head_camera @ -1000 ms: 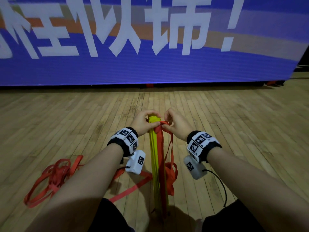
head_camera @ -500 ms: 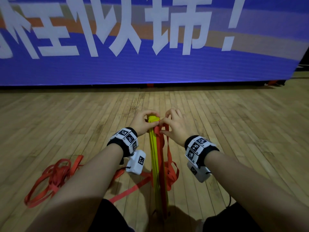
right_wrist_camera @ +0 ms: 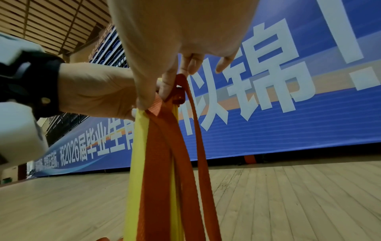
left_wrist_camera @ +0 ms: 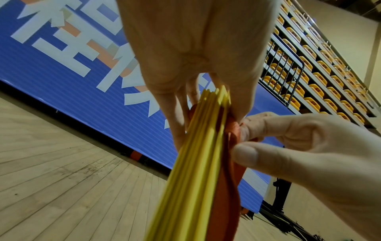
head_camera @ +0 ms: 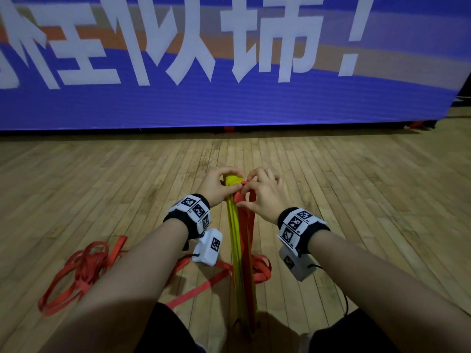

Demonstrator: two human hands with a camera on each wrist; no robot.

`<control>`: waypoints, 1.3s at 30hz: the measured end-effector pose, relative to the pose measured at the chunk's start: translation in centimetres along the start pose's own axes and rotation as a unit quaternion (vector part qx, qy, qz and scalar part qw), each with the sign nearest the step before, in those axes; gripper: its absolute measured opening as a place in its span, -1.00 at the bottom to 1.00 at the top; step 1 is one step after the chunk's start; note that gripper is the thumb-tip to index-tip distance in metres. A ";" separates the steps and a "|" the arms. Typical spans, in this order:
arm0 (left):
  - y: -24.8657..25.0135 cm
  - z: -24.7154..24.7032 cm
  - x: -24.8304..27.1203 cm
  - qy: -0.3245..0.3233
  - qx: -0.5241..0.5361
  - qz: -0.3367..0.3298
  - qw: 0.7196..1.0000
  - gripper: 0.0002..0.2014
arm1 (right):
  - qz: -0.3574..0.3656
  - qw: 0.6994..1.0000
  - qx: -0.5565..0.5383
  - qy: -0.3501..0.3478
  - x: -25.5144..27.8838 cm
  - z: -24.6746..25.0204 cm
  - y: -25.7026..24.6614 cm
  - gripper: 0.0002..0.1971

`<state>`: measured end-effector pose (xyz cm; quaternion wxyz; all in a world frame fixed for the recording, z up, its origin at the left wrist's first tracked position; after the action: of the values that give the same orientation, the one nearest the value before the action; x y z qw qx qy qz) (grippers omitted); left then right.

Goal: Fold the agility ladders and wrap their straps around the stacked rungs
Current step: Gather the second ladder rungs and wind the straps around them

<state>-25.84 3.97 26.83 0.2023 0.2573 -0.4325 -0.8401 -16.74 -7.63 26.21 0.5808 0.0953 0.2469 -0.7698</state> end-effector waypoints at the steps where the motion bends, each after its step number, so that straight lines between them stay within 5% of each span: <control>1: 0.1 -0.1 0.1 -0.002 0.007 0.003 1.000 -0.74 | -0.003 1.000 -0.002 -0.001 0.0 -0.1 0.0 -0.74; 7: 0.7 -0.1 0.3 -0.013 0.027 0.016 0.999 -0.81 | -0.040 0.993 -0.107 -0.043 -0.2 0.2 0.6 -0.87; 18: 1.4 0.1 0.7 -0.043 0.063 0.054 0.996 -0.81 | -0.125 0.924 -0.346 -0.108 -0.7 2.2 2.3 -0.82; 39: 2.2 0.2 0.8 -0.109 0.042 0.073 0.990 -0.82 | -0.109 0.917 -0.359 -0.136 -1.8 2.8 3.0 -0.91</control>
<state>-26.29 2.44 28.53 0.2041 0.1404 -0.5047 -0.8270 -13.01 -8.14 28.61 0.5161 -0.2527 0.4343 -0.6937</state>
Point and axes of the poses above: each hand's wrist, its own x-axis away from the middle knuckle, its own z-axis out of the back of the hand, y = z × x, the point moved 4 cm from there along -x, towards the middle knuckle, and after that the axes turned 1 degree about -x, right-handed, at the moved point
